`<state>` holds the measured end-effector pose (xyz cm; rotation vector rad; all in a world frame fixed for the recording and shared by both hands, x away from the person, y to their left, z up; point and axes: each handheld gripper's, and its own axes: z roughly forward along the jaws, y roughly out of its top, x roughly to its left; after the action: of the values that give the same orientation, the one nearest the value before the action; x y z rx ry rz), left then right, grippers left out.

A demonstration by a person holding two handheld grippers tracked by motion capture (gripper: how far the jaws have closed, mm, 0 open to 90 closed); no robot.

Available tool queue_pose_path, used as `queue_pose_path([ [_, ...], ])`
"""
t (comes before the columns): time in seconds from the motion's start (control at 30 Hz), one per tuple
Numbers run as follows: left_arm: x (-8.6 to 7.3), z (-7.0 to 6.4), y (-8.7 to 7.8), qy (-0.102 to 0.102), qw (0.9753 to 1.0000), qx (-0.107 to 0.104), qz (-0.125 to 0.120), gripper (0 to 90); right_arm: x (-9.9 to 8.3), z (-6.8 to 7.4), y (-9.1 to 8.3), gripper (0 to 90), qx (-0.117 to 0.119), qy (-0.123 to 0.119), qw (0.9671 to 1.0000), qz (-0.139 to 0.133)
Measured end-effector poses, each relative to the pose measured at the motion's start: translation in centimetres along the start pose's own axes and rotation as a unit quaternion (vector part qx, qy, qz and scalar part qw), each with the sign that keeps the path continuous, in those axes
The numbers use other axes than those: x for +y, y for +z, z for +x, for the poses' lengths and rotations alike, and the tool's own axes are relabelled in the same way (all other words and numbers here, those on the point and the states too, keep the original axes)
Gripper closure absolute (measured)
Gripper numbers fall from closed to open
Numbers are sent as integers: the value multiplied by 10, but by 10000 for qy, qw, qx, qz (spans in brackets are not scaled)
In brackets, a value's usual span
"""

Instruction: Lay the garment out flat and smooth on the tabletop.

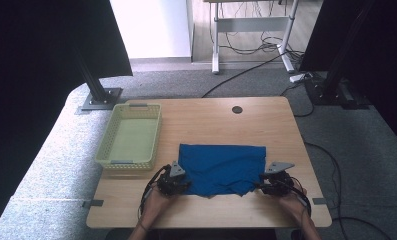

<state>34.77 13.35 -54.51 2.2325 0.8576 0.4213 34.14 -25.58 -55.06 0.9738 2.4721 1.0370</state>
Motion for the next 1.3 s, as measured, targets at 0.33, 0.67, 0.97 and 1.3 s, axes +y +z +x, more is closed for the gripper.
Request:
queue_pose_path([
  [0.33,5,2,-10,-97,9998,-9,-158,849,3,4,-11,849,43,59,9999,-95],
  [0.67,27,18,-29,-311,9974,-58,-652,845,19,-2,-32,851,-142,119,9978,-634],
  [0.97,14,25,-12,-513,9981,-148,-322,823,23,-6,-31,851,-93,187,9972,-722],
  [1.3,40,37,-28,-418,9936,342,-993,863,35,-11,-40,851,-363,260,9940,-999],
])
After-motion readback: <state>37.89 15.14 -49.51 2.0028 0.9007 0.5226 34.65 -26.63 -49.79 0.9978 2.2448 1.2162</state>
